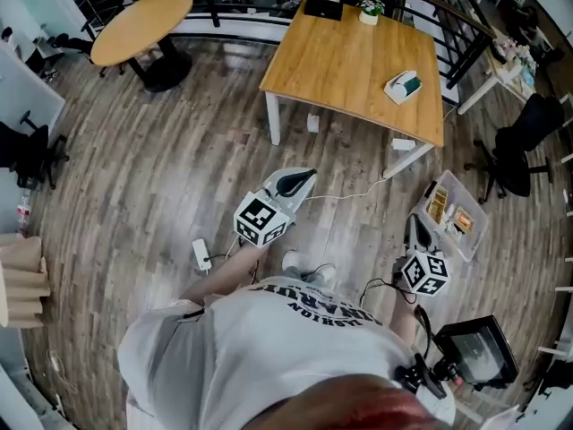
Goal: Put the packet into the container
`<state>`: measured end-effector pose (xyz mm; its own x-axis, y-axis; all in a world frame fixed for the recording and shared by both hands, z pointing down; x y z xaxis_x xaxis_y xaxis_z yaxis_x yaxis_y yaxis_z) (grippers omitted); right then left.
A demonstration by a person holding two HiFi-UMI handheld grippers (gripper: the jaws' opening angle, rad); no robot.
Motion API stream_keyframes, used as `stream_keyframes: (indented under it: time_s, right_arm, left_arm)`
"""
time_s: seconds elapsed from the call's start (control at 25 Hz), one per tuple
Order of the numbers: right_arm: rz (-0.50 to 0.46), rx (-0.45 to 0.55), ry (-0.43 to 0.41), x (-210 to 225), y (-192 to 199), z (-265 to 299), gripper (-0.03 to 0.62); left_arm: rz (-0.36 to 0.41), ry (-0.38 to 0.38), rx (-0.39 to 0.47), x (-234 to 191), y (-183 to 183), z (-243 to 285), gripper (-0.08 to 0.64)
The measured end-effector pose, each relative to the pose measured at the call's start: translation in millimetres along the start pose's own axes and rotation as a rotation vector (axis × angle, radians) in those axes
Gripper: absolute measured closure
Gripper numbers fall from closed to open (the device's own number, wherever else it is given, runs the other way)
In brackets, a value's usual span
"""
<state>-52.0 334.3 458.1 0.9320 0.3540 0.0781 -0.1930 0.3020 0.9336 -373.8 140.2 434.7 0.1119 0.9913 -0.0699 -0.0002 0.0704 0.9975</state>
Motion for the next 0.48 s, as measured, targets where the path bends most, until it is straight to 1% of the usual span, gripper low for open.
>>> stream_keyframes:
  time_s: [0.08,0.16,0.24,0.32,0.4,0.44,0.48]
  right_arm:
    - [-0.004,-0.012,-0.021,2,4,-2,0.584]
    - [-0.004,-0.014,-0.034,5,15,-6,0.584]
    - [0.003,-0.007,-0.050,6,28,-10,0.583]
    - [0.003,0.006,-0.075,6,38,-11,0.584]
    - [-0.011,0.021,-0.098,11,42,-12,0.583]
    - [-0.022,0.032,-0.107,17,42,-11,0.583]
    - [-0.035,0.043,-0.117,24,41,-11,0.583]
  left_arm:
    - [0.010,0.014,-0.046,13,1,-10,0.563]
    - [-0.001,0.000,-0.091,26,10,-22,0.563]
    - [-0.032,-0.053,-0.130,37,19,-36,0.563]
    - [-0.073,-0.139,-0.147,45,20,-49,0.563]
    - [-0.108,-0.222,-0.133,56,17,-55,0.563]
    - [-0.116,-0.245,-0.121,63,17,-52,0.563]
    - [-0.115,-0.252,-0.117,70,17,-46,0.563]
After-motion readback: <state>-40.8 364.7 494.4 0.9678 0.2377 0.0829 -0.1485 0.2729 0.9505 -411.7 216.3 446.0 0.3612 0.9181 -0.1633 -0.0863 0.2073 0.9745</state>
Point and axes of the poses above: the fingertips, and each gripper's own axes: z forward along the fingers, x to its right, y out of its underside, the point moved 10 cm from there along -z, backward along the fingers, and after that the axes turned 14 degrees about y, right-handed, at the moved point
